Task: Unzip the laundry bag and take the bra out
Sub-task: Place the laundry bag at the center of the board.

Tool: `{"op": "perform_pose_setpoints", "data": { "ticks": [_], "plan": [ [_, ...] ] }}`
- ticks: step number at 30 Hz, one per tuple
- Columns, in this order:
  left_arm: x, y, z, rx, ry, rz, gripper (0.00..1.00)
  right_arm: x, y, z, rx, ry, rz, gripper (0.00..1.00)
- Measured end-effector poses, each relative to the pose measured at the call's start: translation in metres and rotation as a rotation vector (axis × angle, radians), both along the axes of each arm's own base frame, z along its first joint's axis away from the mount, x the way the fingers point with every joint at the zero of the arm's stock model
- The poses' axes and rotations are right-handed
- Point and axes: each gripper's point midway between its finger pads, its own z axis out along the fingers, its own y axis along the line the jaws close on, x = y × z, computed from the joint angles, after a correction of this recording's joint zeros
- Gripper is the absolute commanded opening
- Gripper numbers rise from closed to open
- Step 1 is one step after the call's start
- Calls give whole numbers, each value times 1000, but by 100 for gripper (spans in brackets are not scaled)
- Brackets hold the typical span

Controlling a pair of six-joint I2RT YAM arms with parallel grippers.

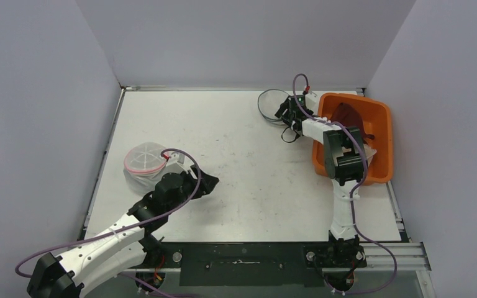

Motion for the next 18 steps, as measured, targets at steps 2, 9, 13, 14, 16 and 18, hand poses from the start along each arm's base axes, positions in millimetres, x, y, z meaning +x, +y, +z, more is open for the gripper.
{"op": "perform_pose_setpoints", "data": {
  "ticks": [2, 9, 13, 14, 16, 18],
  "plan": [
    [-1, 1, 0, -6, -1, 2, 56, -3, -2, 0, -10, 6, 1, 76],
    [-2, 1, 2, -20, -3, 0, 56, -15, -9, 1, -49, 40, 2, 80],
    [-3, 0, 5, -34, -5, 0, 56, -20, -7, 12, -68, 38, 11, 81],
    [-3, 0, 6, -39, -4, 1, 57, -20, -7, 16, -70, 32, 13, 81],
    [-4, 0, 6, -45, -3, 1, 57, -20, -6, 28, -72, 13, 16, 82],
    [-4, 0, 7, -49, -5, 1, 57, -21, -3, 41, -75, -10, 24, 82]
  ]
}}
